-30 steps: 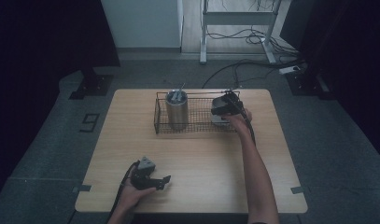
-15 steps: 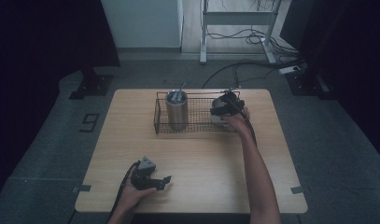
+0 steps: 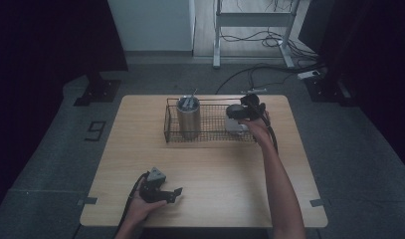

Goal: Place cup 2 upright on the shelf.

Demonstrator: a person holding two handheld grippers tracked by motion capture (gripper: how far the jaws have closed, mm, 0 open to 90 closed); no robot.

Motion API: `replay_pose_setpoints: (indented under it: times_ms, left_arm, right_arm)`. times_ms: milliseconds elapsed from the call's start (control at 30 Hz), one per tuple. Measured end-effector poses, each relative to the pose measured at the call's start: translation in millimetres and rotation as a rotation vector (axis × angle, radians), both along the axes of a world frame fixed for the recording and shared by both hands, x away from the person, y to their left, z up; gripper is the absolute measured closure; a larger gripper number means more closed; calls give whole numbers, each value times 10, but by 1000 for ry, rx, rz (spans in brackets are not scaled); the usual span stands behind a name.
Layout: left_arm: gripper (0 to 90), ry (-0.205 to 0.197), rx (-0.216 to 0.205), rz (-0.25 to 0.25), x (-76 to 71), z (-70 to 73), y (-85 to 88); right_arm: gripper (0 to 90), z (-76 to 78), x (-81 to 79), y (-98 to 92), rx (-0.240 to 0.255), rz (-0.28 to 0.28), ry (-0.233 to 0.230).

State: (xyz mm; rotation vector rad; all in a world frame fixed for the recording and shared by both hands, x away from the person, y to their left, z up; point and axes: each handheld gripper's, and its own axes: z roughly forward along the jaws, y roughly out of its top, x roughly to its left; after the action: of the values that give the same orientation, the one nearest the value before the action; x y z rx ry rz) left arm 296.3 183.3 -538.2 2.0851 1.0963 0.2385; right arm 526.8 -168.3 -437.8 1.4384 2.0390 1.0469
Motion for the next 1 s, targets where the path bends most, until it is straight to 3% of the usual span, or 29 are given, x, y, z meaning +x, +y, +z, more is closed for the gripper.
replay_pose_setpoints:
  times_ms: [167,633,1000]
  left_arm:
    - [148,-2,0,-1,-4,6,2]
    - [149,-2,5,-4,-11,6,-13]
    - [148,-3,2,6,-8,18,23]
  right_arm:
    - [25,60,-101,-45,23,4,-37]
    - [46,52,-498,-304,59,15,-53]
    - [74,-159,-989,-502,72,44,-63]
